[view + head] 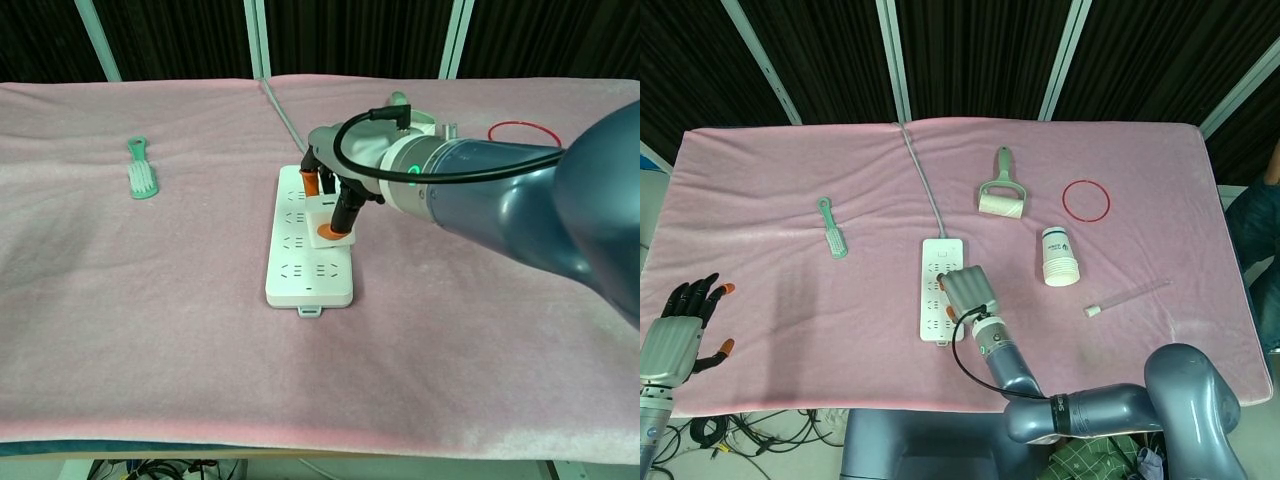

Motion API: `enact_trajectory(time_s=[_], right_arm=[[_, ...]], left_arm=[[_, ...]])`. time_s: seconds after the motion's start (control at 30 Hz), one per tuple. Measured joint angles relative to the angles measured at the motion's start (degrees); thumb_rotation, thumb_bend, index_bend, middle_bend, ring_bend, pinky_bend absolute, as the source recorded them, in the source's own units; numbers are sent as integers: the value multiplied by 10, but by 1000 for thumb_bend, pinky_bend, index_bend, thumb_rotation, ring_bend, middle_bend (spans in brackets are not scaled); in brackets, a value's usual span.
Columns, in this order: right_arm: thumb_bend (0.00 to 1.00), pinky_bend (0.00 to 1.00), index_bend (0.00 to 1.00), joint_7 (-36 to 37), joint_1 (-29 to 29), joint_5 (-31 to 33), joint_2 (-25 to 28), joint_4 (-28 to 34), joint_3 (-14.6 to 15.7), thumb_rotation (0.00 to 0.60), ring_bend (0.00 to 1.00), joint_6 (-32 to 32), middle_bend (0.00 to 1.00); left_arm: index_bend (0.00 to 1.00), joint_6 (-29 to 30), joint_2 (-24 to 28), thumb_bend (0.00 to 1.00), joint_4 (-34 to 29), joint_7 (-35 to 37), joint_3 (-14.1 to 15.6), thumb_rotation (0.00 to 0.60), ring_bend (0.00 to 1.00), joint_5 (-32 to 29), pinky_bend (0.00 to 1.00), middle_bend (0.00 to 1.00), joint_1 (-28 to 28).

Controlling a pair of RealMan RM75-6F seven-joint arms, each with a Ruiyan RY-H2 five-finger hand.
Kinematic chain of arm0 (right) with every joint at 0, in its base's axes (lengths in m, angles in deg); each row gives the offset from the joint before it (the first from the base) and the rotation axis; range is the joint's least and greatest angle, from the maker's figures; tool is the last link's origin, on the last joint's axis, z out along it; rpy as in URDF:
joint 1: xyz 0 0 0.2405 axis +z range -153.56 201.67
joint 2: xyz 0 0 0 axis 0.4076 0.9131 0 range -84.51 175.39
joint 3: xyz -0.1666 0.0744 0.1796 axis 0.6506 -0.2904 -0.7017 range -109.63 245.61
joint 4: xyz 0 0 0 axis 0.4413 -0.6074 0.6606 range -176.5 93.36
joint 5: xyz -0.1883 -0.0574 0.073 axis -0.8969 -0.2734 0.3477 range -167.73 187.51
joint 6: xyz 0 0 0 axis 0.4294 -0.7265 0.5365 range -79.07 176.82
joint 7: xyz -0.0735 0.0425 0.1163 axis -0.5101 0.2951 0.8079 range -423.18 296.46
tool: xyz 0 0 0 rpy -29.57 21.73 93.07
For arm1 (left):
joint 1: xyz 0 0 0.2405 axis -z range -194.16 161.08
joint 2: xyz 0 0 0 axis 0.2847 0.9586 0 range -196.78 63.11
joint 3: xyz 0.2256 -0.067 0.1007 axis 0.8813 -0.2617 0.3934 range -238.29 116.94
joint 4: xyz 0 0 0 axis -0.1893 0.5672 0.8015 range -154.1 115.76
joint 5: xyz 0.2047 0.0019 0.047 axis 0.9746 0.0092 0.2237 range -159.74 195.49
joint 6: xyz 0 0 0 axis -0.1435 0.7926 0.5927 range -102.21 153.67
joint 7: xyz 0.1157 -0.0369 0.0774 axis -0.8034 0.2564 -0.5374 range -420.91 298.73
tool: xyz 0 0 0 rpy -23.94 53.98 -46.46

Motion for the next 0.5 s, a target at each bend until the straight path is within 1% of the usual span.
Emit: enact_trajectory(time_s=[0.23,0.37,0.5], right_arm=[[508,653,973,-7,3,1,-15,-18,0,600,850,0,828],[508,684,997,-9,1,5,-15,-20,0,600,873,1,858],[513,713,1000,-8,-1,4,-12,-17,0,600,898,1,888]], left_arm=[[120,-1,1,298,-1,3,0,600,0,-1,0,0,0],[120,-1,2,298,-1,3,0,600,0,-1,0,0,0],[120,-2,2,299,-1,4,0,600,0,-2,0,0,0]])
